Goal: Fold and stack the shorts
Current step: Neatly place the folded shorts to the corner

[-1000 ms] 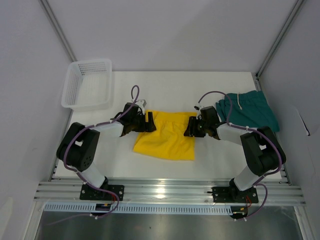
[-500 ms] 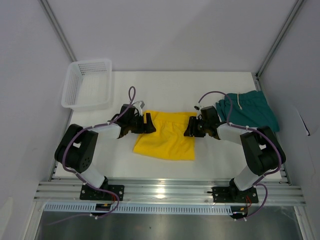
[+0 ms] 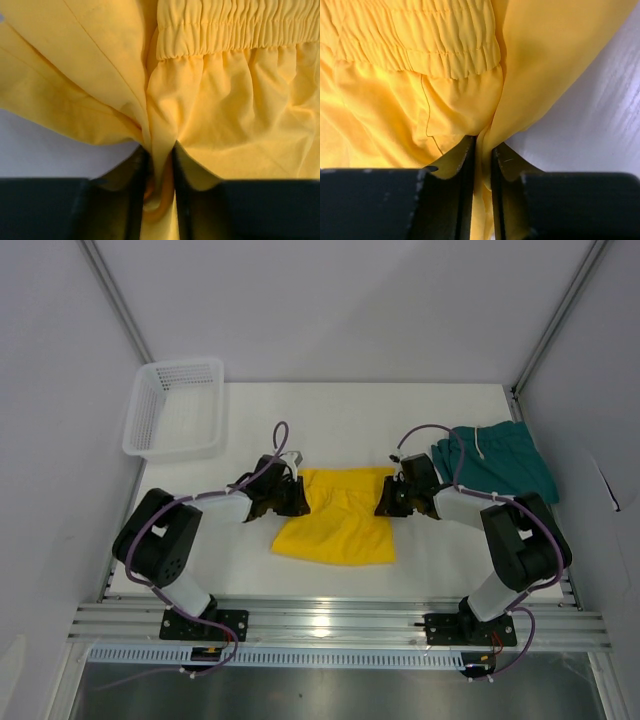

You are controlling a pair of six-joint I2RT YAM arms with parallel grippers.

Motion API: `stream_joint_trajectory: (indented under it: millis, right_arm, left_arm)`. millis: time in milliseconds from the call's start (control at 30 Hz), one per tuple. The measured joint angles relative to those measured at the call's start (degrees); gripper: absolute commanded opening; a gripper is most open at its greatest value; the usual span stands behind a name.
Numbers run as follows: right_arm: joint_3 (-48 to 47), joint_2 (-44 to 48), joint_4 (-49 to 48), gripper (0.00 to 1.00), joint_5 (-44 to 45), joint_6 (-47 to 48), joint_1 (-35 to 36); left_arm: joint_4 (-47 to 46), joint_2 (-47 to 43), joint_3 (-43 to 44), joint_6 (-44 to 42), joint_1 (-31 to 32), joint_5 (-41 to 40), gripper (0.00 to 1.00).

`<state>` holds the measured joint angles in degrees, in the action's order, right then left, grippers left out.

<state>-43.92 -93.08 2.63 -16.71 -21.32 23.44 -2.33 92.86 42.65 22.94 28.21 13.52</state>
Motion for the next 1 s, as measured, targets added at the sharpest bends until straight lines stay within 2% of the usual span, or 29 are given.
stream_joint_trajectory:
  millis: [100, 133, 167, 467, 600, 900, 1000]
  right_arm:
    - [-0.15, 1.18, 2.45, 0.06, 2.58, 0.11, 0.92]
    - [-0.42, 1.64, 3.69, 0.0, 3.8, 0.13, 1.38]
    - [-0.79, 1.99, 4.85, 0.0, 4.92, 0.24, 1.79]
    - [-6.1, 3.21, 14.4, 0.0, 15.32, 0.17, 2.69]
    - [-9.94, 3.43, 19.5, 0.0, 19.17, 0.15, 2.16]
    - [-19.17, 3.43, 25.99, 0.0, 22.64, -0.35, -0.9]
    - [-20.94, 3.41, 27.69, 0.0, 23.23, -0.68, -0.87]
  left_arm:
    - [1.11, 0.02, 0.92, 0.15, 1.95, -2.08, 0.03]
    - [1.57, 0.02, 1.4, 0.2, 2.62, -2.95, 0.02]
    - [2.03, 0.02, 1.97, 0.31, 3.08, -3.98, 0.0]
    - [8.2, 0.15, 6.93, 2.82, 8.83, -12.13, 0.0]
    - [13.44, 2.23, 14.05, 5.42, 12.52, -16.81, 0.0]
    - [24.74, 13.81, 36.85, 9.66, 19.02, -25.16, 0.0]
    - [26.88, 15.76, 40.15, 10.32, 19.71, -27.1, 0.0]
